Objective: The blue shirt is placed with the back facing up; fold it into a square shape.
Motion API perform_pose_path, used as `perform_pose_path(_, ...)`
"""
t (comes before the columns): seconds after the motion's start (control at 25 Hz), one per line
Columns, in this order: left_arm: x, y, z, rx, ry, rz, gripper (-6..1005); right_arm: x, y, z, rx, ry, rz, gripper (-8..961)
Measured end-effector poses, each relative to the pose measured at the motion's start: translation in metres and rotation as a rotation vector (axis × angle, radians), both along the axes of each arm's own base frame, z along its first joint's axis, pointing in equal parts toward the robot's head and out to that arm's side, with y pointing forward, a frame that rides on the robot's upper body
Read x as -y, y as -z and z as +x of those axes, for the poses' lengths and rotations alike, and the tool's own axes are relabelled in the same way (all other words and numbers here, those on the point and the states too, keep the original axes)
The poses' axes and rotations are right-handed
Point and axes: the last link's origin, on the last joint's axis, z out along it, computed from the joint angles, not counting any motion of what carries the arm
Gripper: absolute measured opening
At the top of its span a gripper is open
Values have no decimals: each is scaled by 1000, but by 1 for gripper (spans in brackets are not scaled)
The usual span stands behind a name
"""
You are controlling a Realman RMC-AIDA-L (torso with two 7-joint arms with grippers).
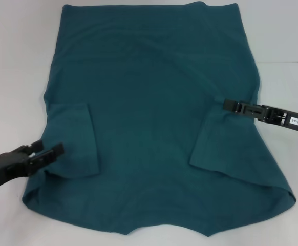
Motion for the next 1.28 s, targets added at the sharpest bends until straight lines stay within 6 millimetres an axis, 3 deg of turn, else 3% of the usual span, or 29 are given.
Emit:
perform_pose_path(0.64,21,-10,-27,-47,-134,-31,812,-4,-6,0,2,8,16,905)
perform_pose_path(1.28,25,-8,-33,-74,-174,-97,813,-5,-8,2,-3,15,28,904)
